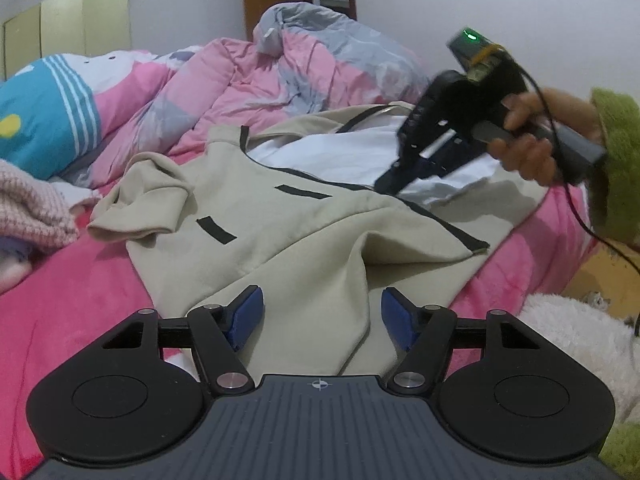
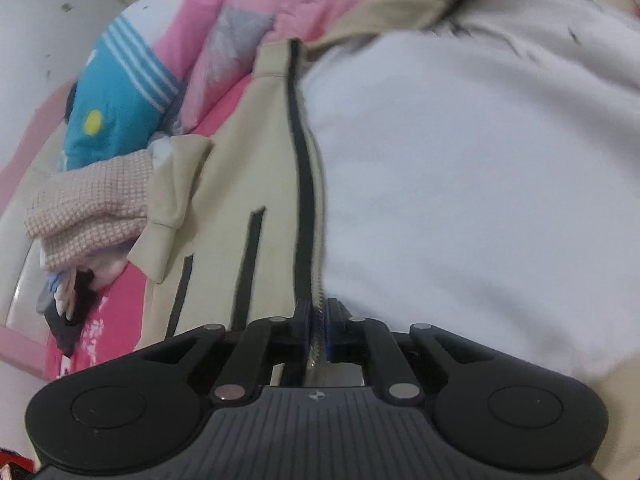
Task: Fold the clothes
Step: 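Smooth the folded hoodie side along the zipper with the right gripper, then pinch the zipper edge of the beige hoodie with the right gripper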
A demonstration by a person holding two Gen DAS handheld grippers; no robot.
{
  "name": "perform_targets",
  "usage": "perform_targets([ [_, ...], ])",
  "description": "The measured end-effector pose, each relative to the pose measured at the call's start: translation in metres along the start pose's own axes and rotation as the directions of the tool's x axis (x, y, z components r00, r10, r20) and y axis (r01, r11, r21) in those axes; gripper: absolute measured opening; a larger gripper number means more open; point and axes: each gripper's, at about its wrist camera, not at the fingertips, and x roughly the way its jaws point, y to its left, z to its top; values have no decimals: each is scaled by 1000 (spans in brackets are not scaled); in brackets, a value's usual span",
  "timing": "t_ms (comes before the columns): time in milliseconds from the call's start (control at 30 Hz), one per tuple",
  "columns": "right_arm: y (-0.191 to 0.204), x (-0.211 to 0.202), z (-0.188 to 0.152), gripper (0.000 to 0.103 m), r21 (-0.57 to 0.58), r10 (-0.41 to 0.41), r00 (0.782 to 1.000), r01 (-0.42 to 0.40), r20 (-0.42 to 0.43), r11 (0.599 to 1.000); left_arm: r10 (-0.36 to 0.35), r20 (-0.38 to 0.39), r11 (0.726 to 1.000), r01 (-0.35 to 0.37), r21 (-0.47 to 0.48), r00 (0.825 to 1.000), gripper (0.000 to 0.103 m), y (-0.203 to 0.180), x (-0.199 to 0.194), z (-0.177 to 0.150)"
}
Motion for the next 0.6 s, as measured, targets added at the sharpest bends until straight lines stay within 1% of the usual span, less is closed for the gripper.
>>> perform_targets([
  [33, -2, -3, -5, 20, 11, 12, 1000, -12, -6, 1000, 1, 1, 1000, -1, 4, 1000, 65, -1, 0, 0],
  [67, -5, -7, -10, 32, 22, 23, 1000, -23, -11, 999, 2, 2, 1000, -2, 8, 1000, 65, -2, -1, 0],
  [100, -7, -10, -15, 37, 33, 35, 999, -34, -16, 999, 2, 4, 1000, -2, 12, 1000, 63, -3, -1, 0],
  [133, -9, -13, -20, 39, 44, 47, 999, -46, -21, 998, 3, 5, 1000, -3, 17, 1000, 63, -3, -2, 0],
  [200, -14, -20, -31, 39, 67, 70, 997, -68, -31, 995, 5, 9, 1000, -5, 25, 1000, 60, -5, -2, -1],
  [267, -10, -23, -39, 41, 38, 62, 997, -60, -40, 997, 8, 15, 999, -9, 33, 1000, 58, -7, -3, -3],
  [367, -6, -25, -42, 41, -1, 38, 998, -38, -44, 999, 8, 23, 999, -9, 44, 1000, 54, -9, -2, -5],
  [400, -5, -26, -44, 40, -14, 30, 999, -31, -45, 999, 7, 25, 999, -9, 46, 1000, 50, -10, -2, -5],
  [433, -3, -27, -45, 32, -27, 22, 999, -24, -46, 999, 2, 26, 999, -4, 48, 1000, 44, -11, -3, -5],
  [467, -2, -28, -46, 19, -40, 14, 999, -16, -46, 999, -5, 26, 999, 3, 51, 1000, 40, -13, -4, -5],
  [500, -1, -29, -47, 14, -53, 7, 999, -9, -47, 999, -9, 26, 998, 7, 62, 1000, 35, -15, -5, -4],
  [533, 1, -30, -48, 13, -66, -1, 999, -2, -48, 998, -11, 26, 997, 9, 77, 1000, 32, -17, -7, -4],
  [600, 3, -32, -51, 12, -92, -17, 999, 13, -49, 996, -17, 25, 995, 14, 103, 1000, 31, -22, -11, -3],
])
